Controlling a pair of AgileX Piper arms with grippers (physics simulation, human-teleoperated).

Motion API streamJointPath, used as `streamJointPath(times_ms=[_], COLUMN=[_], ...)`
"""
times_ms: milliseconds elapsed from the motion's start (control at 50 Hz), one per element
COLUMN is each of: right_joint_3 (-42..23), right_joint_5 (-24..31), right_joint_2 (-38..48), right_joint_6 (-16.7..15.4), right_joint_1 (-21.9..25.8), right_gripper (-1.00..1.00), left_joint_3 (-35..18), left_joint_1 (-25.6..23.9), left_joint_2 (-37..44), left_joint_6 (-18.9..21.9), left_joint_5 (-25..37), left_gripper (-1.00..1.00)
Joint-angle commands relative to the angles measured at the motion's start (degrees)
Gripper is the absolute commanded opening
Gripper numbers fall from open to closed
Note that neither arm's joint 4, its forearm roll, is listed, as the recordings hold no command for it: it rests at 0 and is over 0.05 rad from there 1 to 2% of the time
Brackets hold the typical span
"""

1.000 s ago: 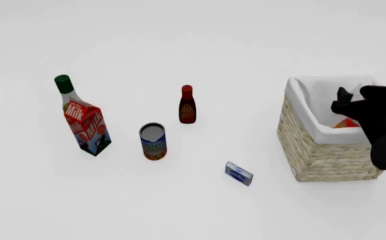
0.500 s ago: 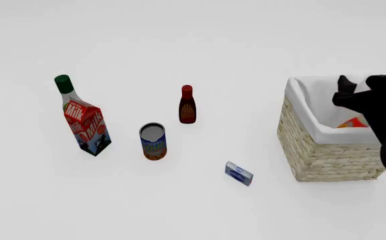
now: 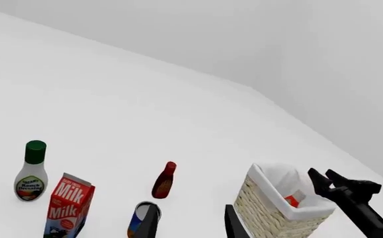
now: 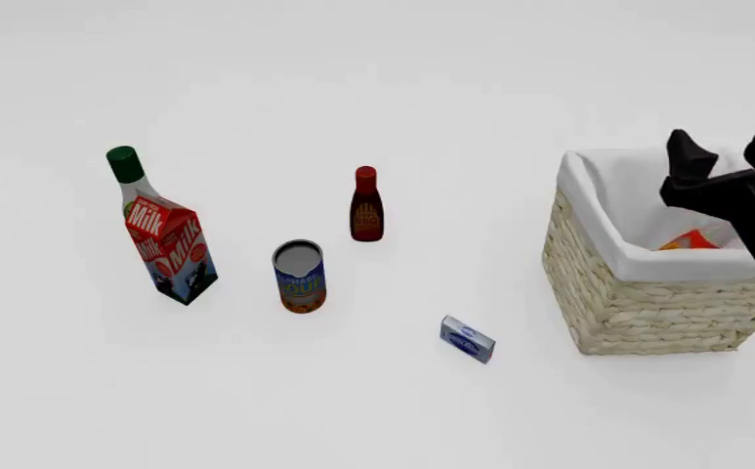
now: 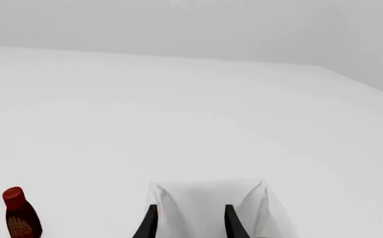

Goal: Pick the ketchup and place it in the basket.

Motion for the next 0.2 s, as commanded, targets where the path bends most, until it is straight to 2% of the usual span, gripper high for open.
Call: streamJointPath(times_ms=[20,160,200], right_joint_3=[3.2,6.56,8.07], right_joint_5=[2.02,2.51,2.37], right_joint_2=[-6.25,-10.51,-11.22], right_joint_6=[-0.56,-0.56,-1.51], right_joint_1=[1.84,2.77,3.12], right_gripper=[1.0,1.0,1.0], left_joint_3=[0.45,0.86,1.15], left_joint_1=[-0.24,-0.62,-0.72], left_joint_2=[0.14,0.29,0.31], left_joint_6=[-0.19,-0.41,-0.55], left_joint_5=[-0.76,-1.4,-1.66], left_gripper=[1.0,1.0,1.0])
